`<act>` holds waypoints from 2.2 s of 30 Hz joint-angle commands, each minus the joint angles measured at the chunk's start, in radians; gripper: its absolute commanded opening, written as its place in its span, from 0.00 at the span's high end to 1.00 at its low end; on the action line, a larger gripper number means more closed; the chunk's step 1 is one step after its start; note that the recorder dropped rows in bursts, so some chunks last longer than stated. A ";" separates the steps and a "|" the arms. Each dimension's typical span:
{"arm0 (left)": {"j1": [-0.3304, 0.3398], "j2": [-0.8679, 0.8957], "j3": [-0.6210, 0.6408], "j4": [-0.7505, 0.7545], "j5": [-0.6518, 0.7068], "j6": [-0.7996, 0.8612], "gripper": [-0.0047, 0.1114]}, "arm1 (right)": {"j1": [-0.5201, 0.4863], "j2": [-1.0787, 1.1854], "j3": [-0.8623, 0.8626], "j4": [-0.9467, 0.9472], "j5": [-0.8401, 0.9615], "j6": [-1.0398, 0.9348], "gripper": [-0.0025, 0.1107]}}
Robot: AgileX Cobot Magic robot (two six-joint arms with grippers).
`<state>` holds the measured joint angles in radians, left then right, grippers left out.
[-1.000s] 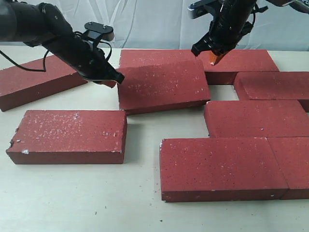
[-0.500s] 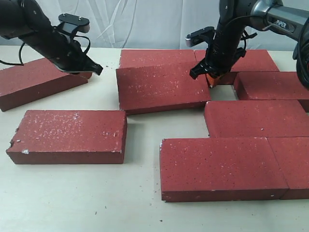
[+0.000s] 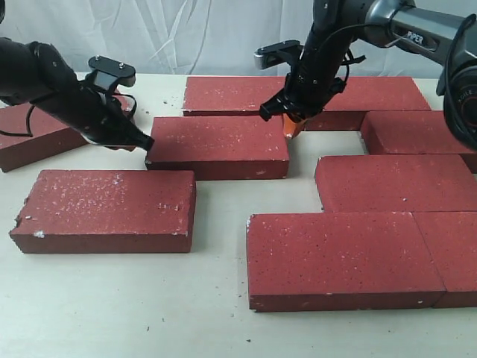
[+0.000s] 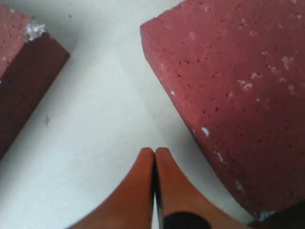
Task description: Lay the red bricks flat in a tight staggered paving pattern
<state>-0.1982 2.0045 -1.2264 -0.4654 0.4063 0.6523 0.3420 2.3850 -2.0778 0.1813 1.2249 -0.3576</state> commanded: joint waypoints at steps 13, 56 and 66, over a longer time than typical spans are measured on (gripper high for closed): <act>0.006 -0.019 0.059 -0.042 -0.236 0.014 0.96 | -0.114 -0.048 -0.001 0.016 -0.061 0.032 0.99; -0.064 0.173 -0.159 -0.096 -0.050 0.014 0.96 | 0.043 -0.293 0.685 0.368 -0.543 -0.696 0.99; -0.066 0.173 -0.159 -0.116 -0.052 0.014 0.96 | 0.042 -0.286 0.685 0.227 -0.598 -0.562 0.99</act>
<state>-0.2590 2.1760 -1.3763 -0.5557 0.3595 0.6651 0.3843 2.0994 -1.3943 0.4662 0.6475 -0.9643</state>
